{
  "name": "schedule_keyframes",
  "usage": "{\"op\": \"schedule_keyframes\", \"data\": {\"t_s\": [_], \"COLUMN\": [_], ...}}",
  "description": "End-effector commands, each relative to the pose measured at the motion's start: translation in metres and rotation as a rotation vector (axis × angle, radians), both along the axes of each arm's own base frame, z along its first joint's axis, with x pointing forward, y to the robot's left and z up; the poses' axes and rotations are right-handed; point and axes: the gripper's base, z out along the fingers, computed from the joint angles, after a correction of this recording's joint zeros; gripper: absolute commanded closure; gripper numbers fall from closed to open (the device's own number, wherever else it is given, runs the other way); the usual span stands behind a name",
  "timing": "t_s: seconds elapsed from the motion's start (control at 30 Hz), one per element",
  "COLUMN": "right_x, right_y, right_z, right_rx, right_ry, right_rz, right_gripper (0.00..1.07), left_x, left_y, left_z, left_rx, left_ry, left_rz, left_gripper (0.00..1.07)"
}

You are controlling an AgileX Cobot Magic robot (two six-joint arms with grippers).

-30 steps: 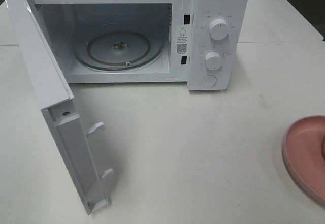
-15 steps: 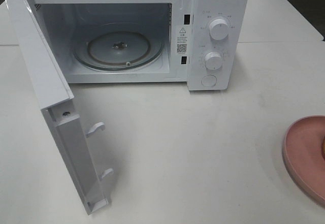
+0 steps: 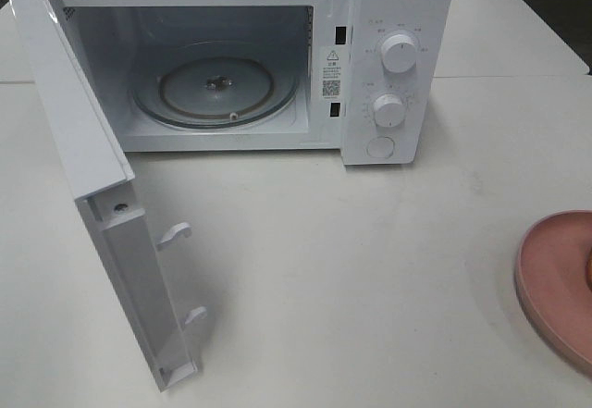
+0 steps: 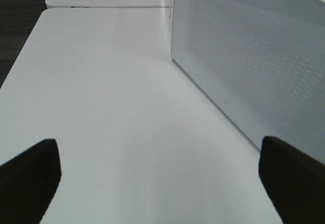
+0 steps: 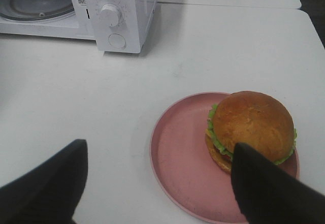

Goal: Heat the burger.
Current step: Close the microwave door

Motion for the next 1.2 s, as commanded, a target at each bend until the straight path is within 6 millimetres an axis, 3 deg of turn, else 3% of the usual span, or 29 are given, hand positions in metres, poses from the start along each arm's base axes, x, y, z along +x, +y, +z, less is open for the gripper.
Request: {"op": "schedule_keyframes", "data": {"t_s": [0.03, 1.07, 1.17, 1.2], "right_x": [-0.003, -0.003, -0.003, -0.003], "right_y": [0.000, 0.000, 0.000, 0.000], "right_z": [0.000, 0.000, 0.000, 0.000], "right_rx": [0.000, 0.000, 0.000, 0.000], "right_ry": [-0.039, -0.039, -0.039, -0.039], "right_rz": [0.003, 0.003, 0.003, 0.003], "right_gripper": [0.32, 0.32, 0.32, 0.32], "left_x": [-0.001, -0.001, 0.003, 0.009], "left_y": [0.000, 0.000, 0.000, 0.001], "left_z": [-0.001, 0.005, 0.011, 0.013], "left_rx": [-0.004, -0.004, -0.006, -0.007], "left_ry": [-0.003, -0.036, -0.058, -0.052], "left_rz": [0.006, 0.006, 0.008, 0.010], "left_gripper": [0.08, 0.09, 0.11, 0.17]}}
